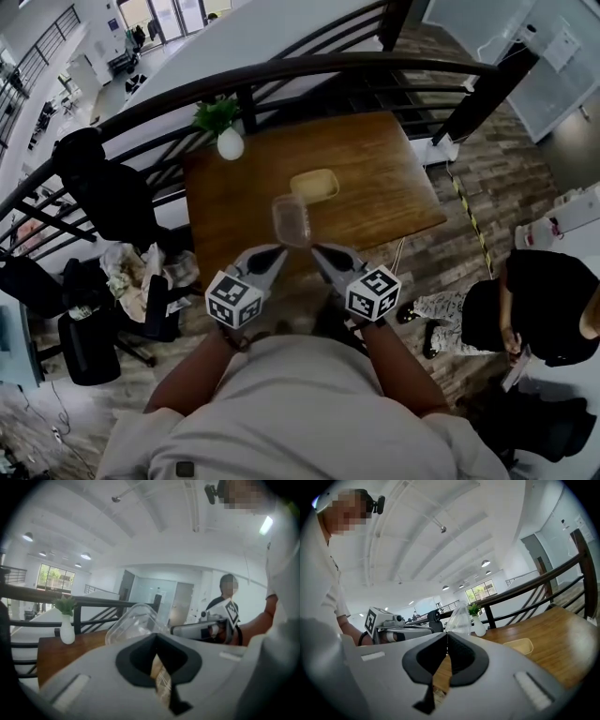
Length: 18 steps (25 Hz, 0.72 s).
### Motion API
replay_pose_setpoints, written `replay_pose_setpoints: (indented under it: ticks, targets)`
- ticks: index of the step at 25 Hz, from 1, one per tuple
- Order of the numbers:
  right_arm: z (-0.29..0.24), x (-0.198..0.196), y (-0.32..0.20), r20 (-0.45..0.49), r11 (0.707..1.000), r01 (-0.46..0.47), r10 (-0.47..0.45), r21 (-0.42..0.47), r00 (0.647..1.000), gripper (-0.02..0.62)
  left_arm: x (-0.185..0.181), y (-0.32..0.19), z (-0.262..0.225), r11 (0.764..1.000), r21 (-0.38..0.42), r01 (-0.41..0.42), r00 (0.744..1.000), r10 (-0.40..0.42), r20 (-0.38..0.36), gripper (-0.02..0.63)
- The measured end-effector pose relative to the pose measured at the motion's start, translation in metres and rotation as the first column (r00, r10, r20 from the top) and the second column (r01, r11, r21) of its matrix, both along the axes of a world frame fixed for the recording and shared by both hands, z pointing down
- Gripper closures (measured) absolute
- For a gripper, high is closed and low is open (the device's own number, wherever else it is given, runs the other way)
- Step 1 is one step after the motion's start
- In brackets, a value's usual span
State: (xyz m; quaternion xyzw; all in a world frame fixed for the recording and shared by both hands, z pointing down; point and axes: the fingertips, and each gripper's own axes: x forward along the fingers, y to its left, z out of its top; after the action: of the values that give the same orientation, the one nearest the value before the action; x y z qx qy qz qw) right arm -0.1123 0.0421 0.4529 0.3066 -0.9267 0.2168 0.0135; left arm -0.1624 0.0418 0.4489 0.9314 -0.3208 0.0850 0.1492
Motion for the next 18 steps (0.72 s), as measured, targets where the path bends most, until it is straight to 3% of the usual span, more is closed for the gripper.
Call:
replay_pose_setpoints:
  ticks: [7, 18]
  targets:
    - [-0.012, -0.020, 0.038, -0.004, 1.000, -0.014, 0.014, 0.006, 1.000, 0.589, -0.015, 0.029, -0.010, 1.000, 0.009, -0.023, 0.999, 0.024, -0.021, 0.603]
    - [-0.017, -0.008, 0.053, 0.001, 1.000, -0.027, 0.027, 0.011, 1.000, 0.589, -0.003, 0.039, -0.014, 0.999, 0.012, -0.031, 0.999, 0.031, -0.029, 0.603]
